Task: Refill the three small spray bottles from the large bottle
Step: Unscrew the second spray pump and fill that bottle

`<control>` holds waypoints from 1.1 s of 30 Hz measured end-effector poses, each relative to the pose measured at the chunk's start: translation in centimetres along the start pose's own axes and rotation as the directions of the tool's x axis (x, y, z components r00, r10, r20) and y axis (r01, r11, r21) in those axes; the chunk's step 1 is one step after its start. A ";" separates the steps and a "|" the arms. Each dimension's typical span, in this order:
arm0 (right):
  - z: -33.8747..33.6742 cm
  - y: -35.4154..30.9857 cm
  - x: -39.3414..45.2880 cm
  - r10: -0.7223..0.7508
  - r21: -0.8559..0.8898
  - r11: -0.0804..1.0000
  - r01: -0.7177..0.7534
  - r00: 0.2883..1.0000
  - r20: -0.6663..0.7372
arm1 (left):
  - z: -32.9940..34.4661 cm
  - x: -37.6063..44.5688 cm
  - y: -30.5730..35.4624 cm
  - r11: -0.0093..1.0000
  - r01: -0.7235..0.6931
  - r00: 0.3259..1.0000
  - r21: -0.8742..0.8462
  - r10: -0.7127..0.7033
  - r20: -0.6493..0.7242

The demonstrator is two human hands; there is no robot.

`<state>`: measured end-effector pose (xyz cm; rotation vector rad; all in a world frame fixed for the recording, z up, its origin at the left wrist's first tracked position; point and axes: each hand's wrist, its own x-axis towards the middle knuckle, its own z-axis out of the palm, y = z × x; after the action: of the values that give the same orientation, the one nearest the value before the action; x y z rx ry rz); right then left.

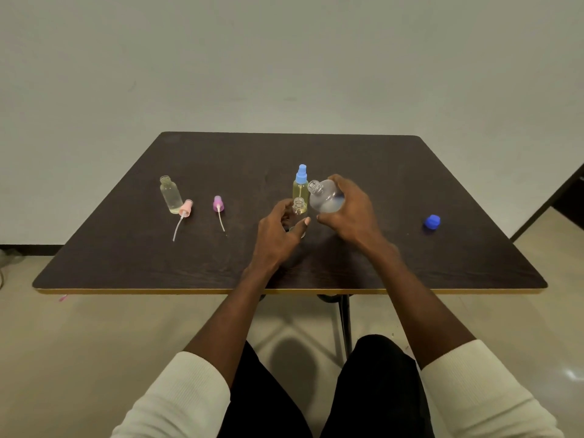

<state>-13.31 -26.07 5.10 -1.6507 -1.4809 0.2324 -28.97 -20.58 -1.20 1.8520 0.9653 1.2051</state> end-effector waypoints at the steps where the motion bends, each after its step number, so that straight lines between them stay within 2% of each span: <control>1: 0.0 0.1 0.1 0.005 -0.031 1.000 -0.005 1.000 0.008 | 0.0 0.0 0.0 1.000 -0.005 1.000 0.001 0.005 -0.003; 16: 0.1 -0.3 0.4 -0.069 -0.253 0.963 0.093 0.992 0.103 | -0.1 0.0 -0.2 1.000 -0.013 1.000 -0.025 0.013 -0.019; 33: 0.1 0.1 0.7 -0.135 -0.344 0.926 0.158 0.987 0.090 | -0.1 -0.3 -0.2 1.000 -0.023 1.000 0.005 0.024 -0.016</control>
<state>-13.12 -25.41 5.22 -1.8114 -1.7650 -0.0678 -29.21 -20.69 -1.47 1.8646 0.9579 1.2343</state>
